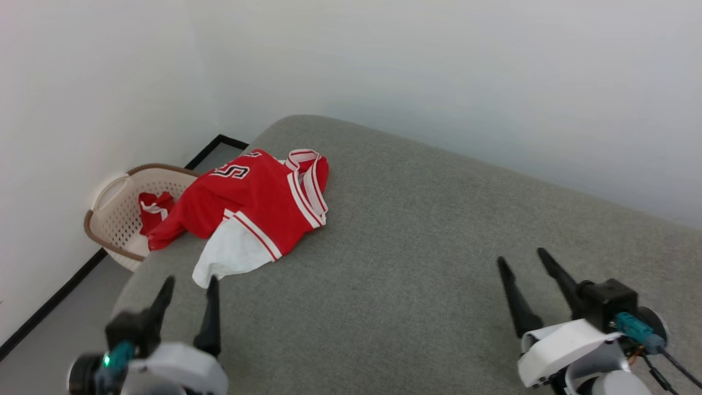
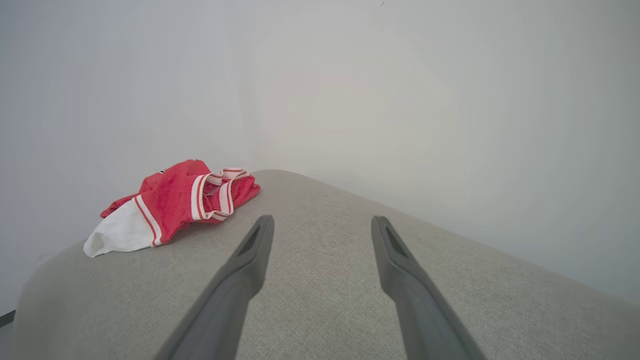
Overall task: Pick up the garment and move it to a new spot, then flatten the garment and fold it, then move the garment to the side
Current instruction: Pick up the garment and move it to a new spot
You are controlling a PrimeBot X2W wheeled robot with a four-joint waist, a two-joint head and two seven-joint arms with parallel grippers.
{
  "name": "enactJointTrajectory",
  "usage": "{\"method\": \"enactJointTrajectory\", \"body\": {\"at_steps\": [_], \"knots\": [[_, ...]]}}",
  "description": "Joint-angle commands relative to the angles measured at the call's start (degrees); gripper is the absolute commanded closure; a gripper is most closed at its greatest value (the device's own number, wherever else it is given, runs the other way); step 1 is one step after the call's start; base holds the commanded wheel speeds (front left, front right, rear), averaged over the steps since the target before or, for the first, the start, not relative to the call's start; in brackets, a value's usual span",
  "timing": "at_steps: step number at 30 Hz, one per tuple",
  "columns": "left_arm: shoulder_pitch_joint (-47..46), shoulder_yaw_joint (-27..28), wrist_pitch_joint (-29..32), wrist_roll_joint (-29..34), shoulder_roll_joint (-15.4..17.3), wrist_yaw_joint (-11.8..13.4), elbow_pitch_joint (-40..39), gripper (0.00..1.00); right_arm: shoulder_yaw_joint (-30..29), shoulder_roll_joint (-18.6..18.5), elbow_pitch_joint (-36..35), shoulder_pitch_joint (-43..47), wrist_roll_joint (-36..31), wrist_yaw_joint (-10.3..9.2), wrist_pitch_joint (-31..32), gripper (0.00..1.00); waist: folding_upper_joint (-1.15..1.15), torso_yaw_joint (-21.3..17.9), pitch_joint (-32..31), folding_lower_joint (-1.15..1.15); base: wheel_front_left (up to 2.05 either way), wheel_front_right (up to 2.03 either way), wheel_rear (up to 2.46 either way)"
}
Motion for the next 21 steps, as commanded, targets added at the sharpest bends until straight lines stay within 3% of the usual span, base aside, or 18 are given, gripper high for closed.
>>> {"method": "enactJointTrajectory", "body": {"at_steps": [1,4,9,21], "knots": [[-1.72,-0.32,1.25,-0.41,0.82,-0.79,-0.05,0.00,-0.89,-0.29,-0.03,0.22,0.35,0.01,-0.26,0.00,0.00,0.36,0.45,0.00,0.00,0.00,0.00],[-5.89,-0.73,5.92,-2.41,2.14,-2.52,0.54,0.00,-2.35,-0.34,-1.11,1.29,-0.44,0.00,0.19,0.00,0.00,0.24,1.85,0.00,0.00,0.00,0.00],[-14.37,0.04,12.31,-6.87,5.55,-4.39,1.80,0.00,-3.39,-1.54,-4.20,-0.32,-1.76,-0.01,1.78,0.00,0.00,-3.17,7.18,0.00,0.00,0.00,0.00],[-34.92,-2.15,31.27,-19.80,13.26,-5.72,13.21,0.00,-6.57,-5.18,-12.52,-4.77,-2.78,-0.01,5.30,0.00,0.00,-11.05,22.14,0.00,0.00,0.00,0.00]]}}
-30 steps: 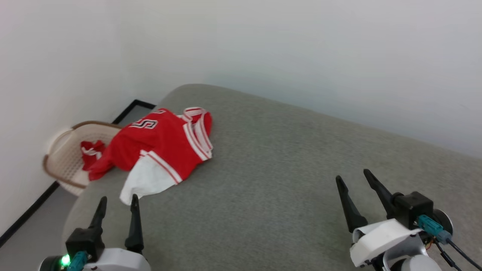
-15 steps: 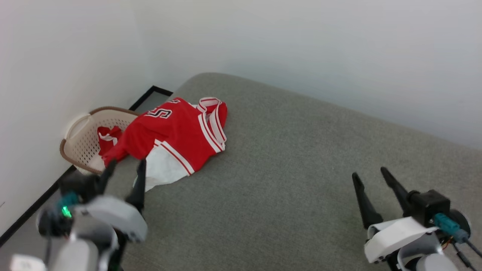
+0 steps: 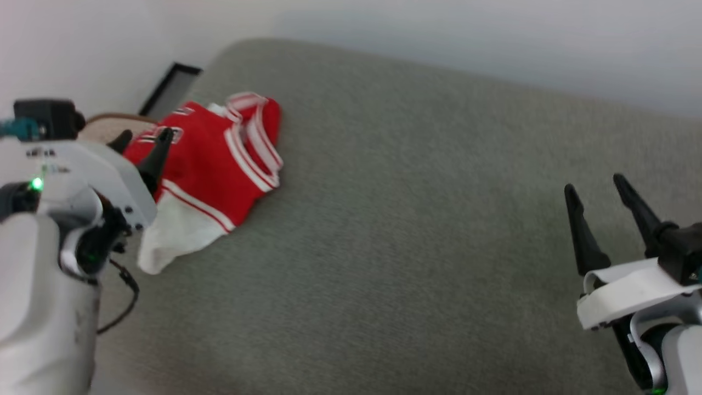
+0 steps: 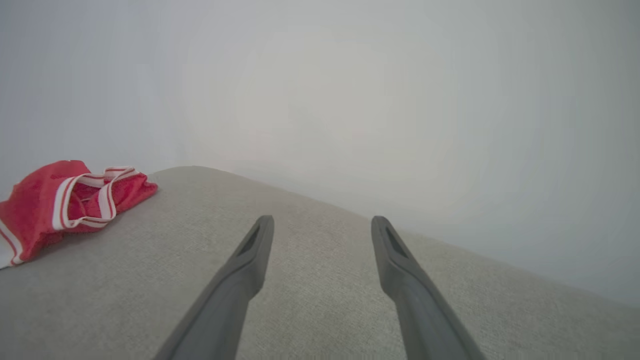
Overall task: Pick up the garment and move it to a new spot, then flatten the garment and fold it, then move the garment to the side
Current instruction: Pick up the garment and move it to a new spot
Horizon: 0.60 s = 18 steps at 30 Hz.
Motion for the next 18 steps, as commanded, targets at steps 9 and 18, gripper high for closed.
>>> {"method": "enactJointTrajectory", "body": {"at_steps": [9,18], "knots": [[-9.21,-3.62,12.76,-6.55,3.36,-0.33,13.68,0.00,0.27,-1.35,-4.04,-3.84,-0.52,-0.02,1.58,0.00,0.00,-10.47,15.97,0.00,0.00,0.00,0.00],[-15.30,-4.33,15.74,-7.30,2.90,0.02,26.41,0.00,0.67,-2.35,-6.74,-5.40,-0.76,-0.02,2.89,0.00,0.00,-12.81,20.26,0.00,0.00,0.00,0.00]]}}
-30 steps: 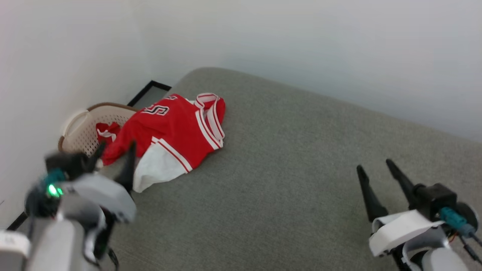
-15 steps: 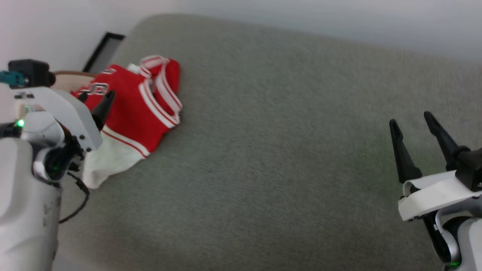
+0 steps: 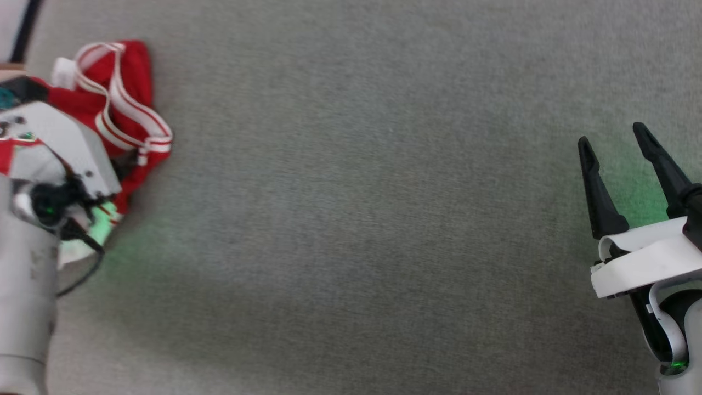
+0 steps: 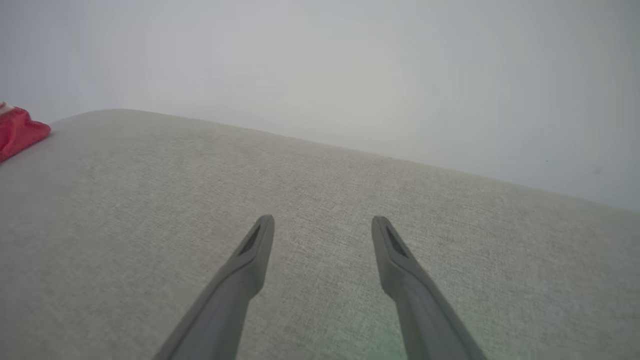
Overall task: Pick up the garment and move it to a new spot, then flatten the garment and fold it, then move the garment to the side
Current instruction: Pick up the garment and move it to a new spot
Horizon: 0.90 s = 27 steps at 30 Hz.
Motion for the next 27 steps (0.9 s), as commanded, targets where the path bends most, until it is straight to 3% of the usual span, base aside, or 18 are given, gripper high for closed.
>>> {"method": "enactJointTrajectory", "body": {"at_steps": [1,7,8,9,10,18,27], "knots": [[0.12,-0.45,0.17,-0.28,-1.11,-0.09,1.19,0.00,0.15,-0.10,-0.43,-0.94,-0.41,-0.02,0.13,0.00,0.00,-3.30,3.56,0.00,0.00,0.00,0.00],[-0.53,-1.88,-2.01,-1.06,-4.71,-0.38,8.04,0.00,-0.27,-0.04,-1.28,-0.30,-0.59,-0.02,0.84,0.00,0.00,-3.37,3.81,0.00,0.00,0.00,0.00],[-0.67,-2.09,-2.77,-1.09,-5.04,-0.43,8.86,0.12,-0.39,0.01,-1.26,-0.12,-0.66,-0.02,0.90,0.00,0.00,-3.21,3.58,0.00,0.00,0.00,0.00],[-0.91,-2.55,-3.48,-0.63,-5.19,-0.45,9.66,0.48,-0.53,0.07,-1.18,0.05,-0.71,-0.02,0.97,0.00,0.00,-2.97,3.27,0.00,0.00,0.00,0.00],[-1.06,-2.81,-4.06,-0.47,-5.33,-0.49,10.30,1.00,-0.55,0.17,-1.06,0.24,-0.79,-0.02,1.07,0.00,0.00,-2.70,2.79,0.00,0.00,0.00,0.00],[-4.56,-4.31,-8.52,0.59,-1.84,-0.62,11.59,1.00,-0.06,1.28,1.10,2.09,0.03,-0.02,0.23,0.00,0.00,-0.39,-3.19,0.00,0.00,0.00,0.00],[-7.27,-10.23,-13.85,2.08,3.53,-0.41,2.45,1.00,-0.76,3.54,4.60,5.82,0.46,-0.03,-1.95,0.00,0.00,2.60,-11.64,0.00,0.00,0.00,0.00]]}}
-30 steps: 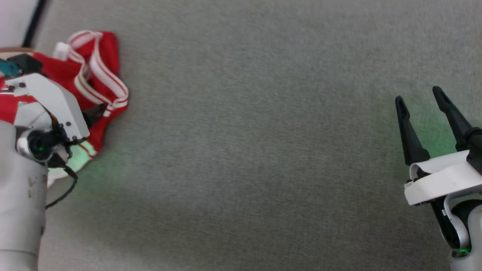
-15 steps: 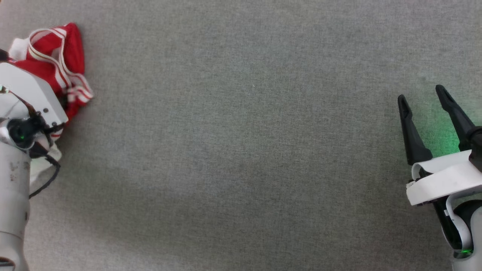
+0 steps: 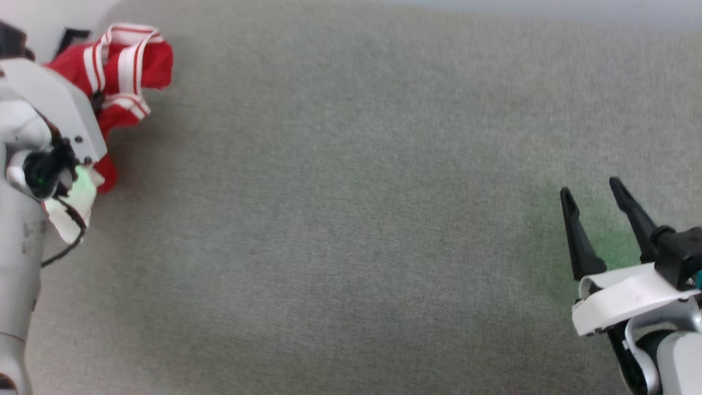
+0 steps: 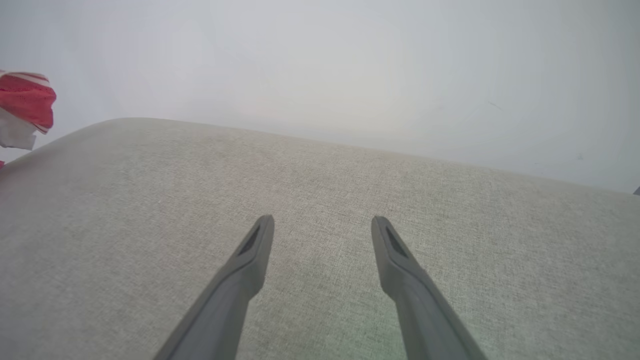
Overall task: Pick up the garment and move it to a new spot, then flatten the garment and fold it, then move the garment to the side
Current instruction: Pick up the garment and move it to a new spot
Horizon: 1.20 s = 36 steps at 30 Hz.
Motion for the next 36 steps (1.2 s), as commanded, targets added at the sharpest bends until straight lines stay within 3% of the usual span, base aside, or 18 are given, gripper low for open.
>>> {"method": "enactJointTrajectory", "body": {"at_steps": [1,12,20,27,36], "knots": [[-0.49,-0.57,-0.53,0.00,0.38,-0.13,-1.09,1.00,-0.04,0.46,0.14,1.00,0.22,-0.04,-0.36,0.00,0.00,2.64,-4.87,0.00,0.00,0.00,0.00],[-4.24,-5.95,2.35,0.44,5.96,-0.12,-14.06,1.00,-0.36,2.78,2.61,3.56,0.76,-0.04,-2.27,0.00,0.00,2.75,-13.40,0.00,0.00,0.00,0.00],[-4.92,-8.22,7.73,-0.65,7.18,0.00,-25.61,1.00,-2.51,3.65,3.29,3.95,0.60,-0.04,-3.30,0.00,0.00,0.24,-16.40,0.00,0.00,0.00,0.00],[-4.23,-9.79,12.94,-1.41,6.57,1.41,-35.74,1.00,-5.04,3.38,3.14,4.34,-0.25,-0.04,-3.21,0.00,0.00,-4.48,-17.40,0.00,0.00,0.00,0.00],[-2.37,-11.87,17.55,-2.74,4.92,3.43,-45.93,1.00,-8.02,1.99,2.71,3.26,-1.58,-0.04,-2.88,0.00,0.00,-13.31,-16.01,0.00,0.00,0.00,0.00]]}}
